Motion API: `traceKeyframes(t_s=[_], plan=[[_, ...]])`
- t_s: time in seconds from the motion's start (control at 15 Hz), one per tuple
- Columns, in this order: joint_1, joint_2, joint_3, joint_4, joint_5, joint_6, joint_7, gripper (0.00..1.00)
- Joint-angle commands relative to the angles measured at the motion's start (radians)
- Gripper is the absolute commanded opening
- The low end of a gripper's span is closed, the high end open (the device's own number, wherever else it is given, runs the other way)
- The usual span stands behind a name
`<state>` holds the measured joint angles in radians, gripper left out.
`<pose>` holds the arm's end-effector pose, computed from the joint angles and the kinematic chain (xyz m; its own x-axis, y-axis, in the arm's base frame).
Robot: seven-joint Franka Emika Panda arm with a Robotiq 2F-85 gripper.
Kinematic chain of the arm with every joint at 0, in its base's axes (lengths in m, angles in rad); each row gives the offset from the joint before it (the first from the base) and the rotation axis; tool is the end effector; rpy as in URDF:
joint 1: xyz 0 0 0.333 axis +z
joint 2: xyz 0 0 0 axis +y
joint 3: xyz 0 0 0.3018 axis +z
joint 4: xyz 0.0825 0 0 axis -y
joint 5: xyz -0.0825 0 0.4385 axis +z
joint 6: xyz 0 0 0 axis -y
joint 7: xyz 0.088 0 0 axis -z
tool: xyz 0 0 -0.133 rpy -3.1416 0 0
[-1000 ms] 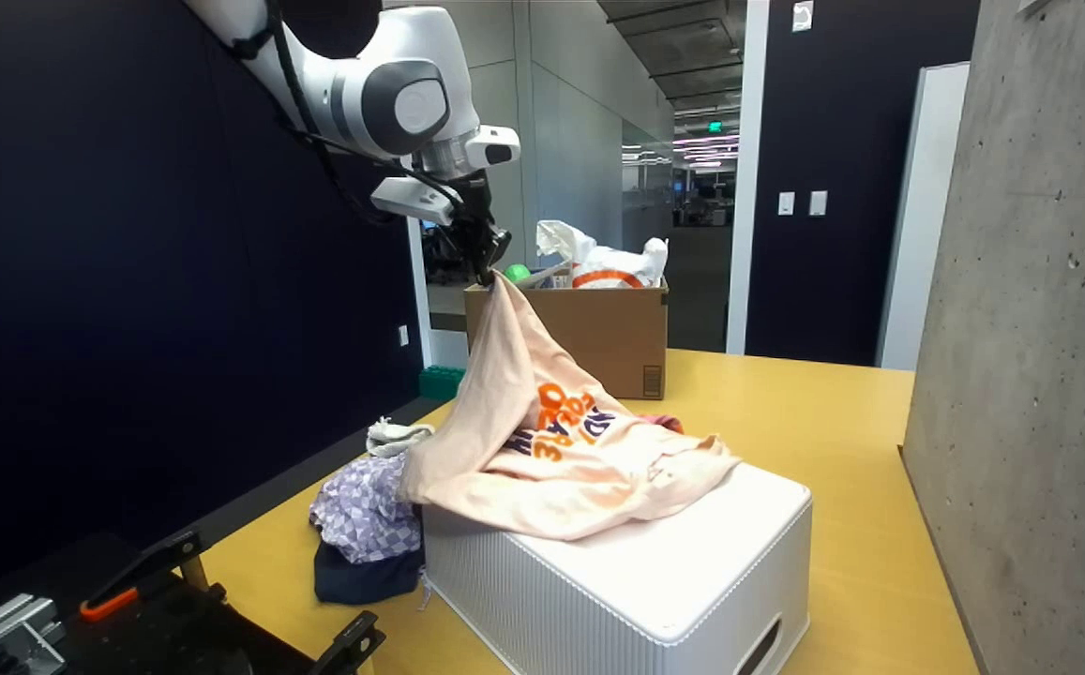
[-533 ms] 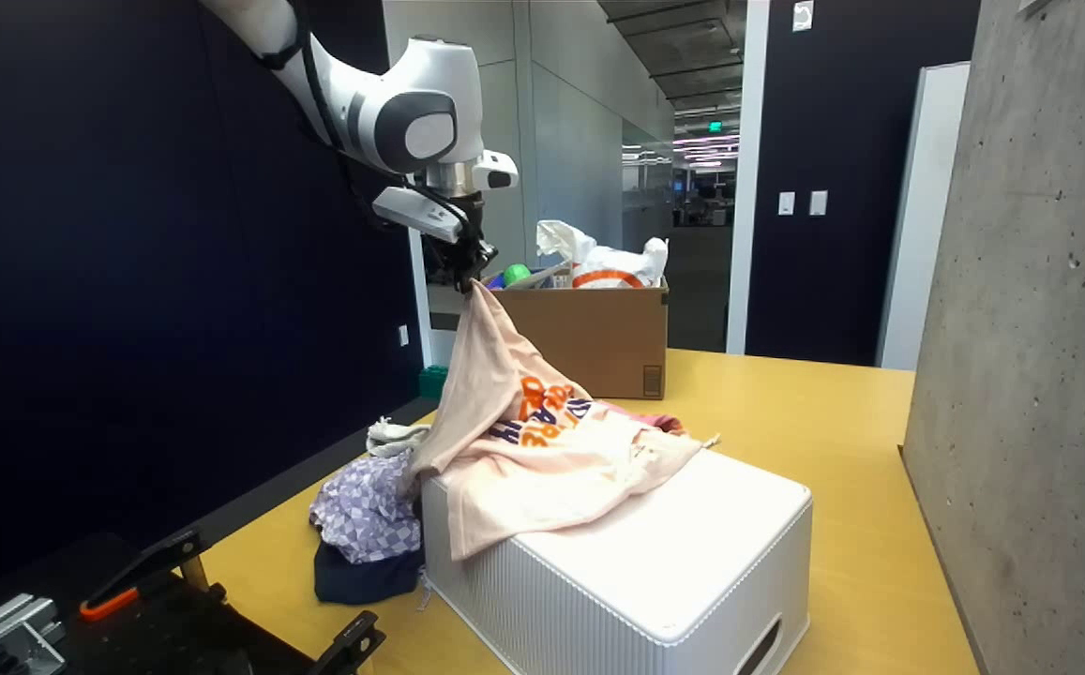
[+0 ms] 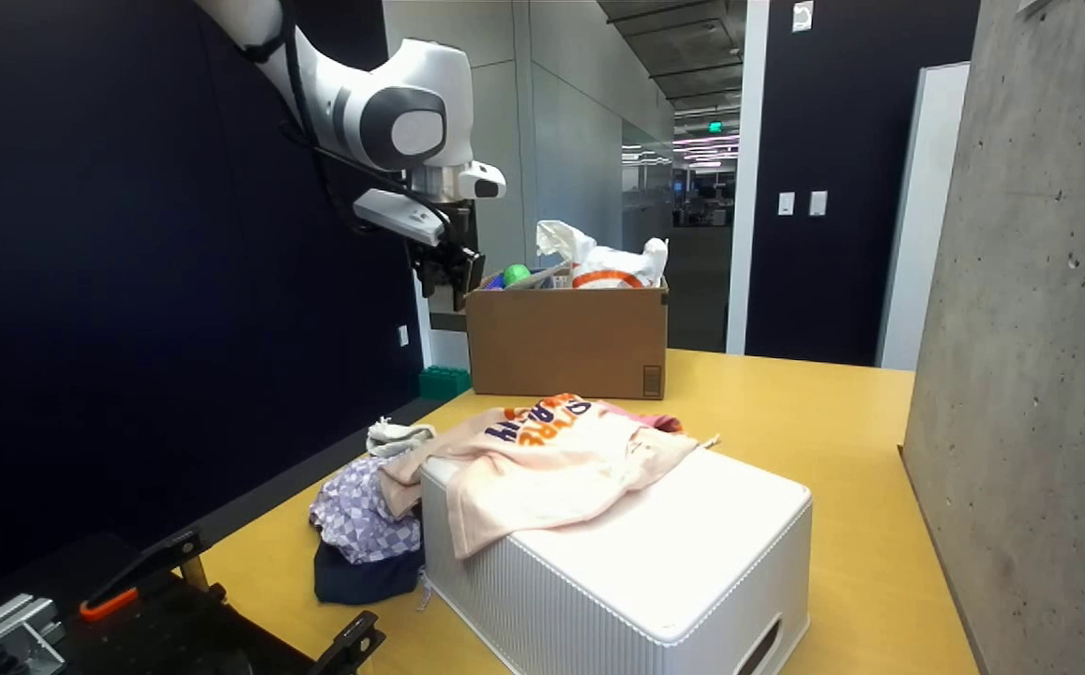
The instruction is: Spread out the shirt on top of the basket
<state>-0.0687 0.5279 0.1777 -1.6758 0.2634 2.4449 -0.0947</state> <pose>0.7401 0.0747 0.2575 0.9715 -0.0462 0.2325 0.0202 -0.9611 -0.2754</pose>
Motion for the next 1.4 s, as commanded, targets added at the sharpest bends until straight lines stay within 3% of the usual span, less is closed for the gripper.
traceKeyframes(t_s=[0.0,0.33,0.67,0.93,1.33], plan=[[0.007,-0.198,-0.026,-0.250,0.041,-0.021,0.062,0.96],[-0.030,-0.371,-0.080,-0.545,0.137,0.049,0.061,1.00],[-0.072,-0.472,-0.196,-0.727,0.164,0.094,0.069,1.00],[-0.112,-0.448,-0.293,-0.707,0.102,0.069,0.103,1.00],[-0.146,-0.346,-0.346,-0.652,0.099,0.054,0.101,1.00]])
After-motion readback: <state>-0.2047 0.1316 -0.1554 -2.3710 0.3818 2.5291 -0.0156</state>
